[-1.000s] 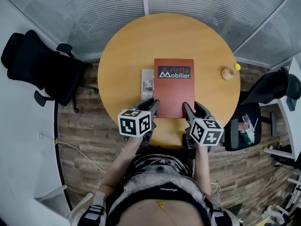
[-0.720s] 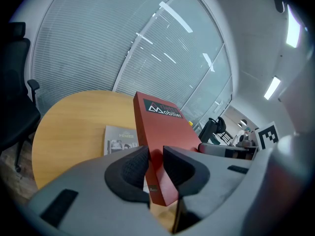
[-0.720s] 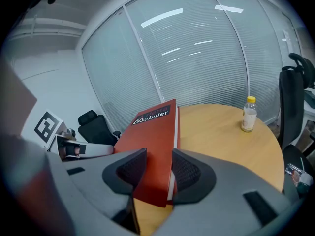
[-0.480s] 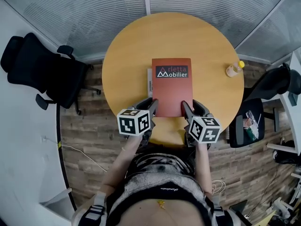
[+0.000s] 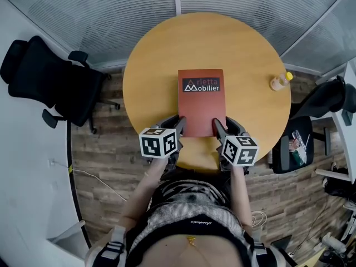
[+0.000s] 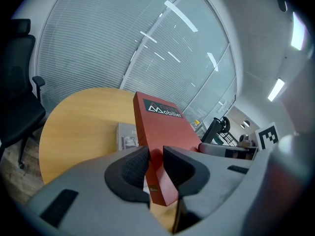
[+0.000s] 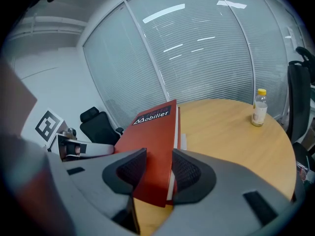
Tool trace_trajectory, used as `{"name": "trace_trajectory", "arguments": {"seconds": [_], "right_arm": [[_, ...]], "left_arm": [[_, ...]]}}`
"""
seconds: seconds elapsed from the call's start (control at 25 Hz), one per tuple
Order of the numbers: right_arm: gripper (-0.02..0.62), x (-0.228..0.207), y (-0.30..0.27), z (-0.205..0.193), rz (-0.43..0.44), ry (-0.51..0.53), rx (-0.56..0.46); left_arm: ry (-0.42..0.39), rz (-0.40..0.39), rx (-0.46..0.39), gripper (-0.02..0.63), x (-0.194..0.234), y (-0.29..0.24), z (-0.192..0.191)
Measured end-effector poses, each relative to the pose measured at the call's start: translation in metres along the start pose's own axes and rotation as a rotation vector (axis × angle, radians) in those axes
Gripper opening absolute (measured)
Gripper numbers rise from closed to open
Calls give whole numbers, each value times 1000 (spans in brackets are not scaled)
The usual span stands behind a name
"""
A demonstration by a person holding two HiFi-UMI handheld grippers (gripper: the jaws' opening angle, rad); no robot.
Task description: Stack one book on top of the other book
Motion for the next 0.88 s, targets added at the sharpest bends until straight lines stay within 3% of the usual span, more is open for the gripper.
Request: {"name": "trace_trajectory", "arguments": {"seconds": [0.88], "right_arm": [[173, -30, -54, -44, -9, -46, 93]], "left_arm": [[8, 10, 92, 86, 35, -40, -44]]}}
Point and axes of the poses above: the fingertips, and each gripper's own axes: y backward along the fingers, x to its left, z out of its top, the point moved 4 cm from there along y, backward along the fingers, and after that the axes turned 11 degrees about -y, right-handed, at the moved point
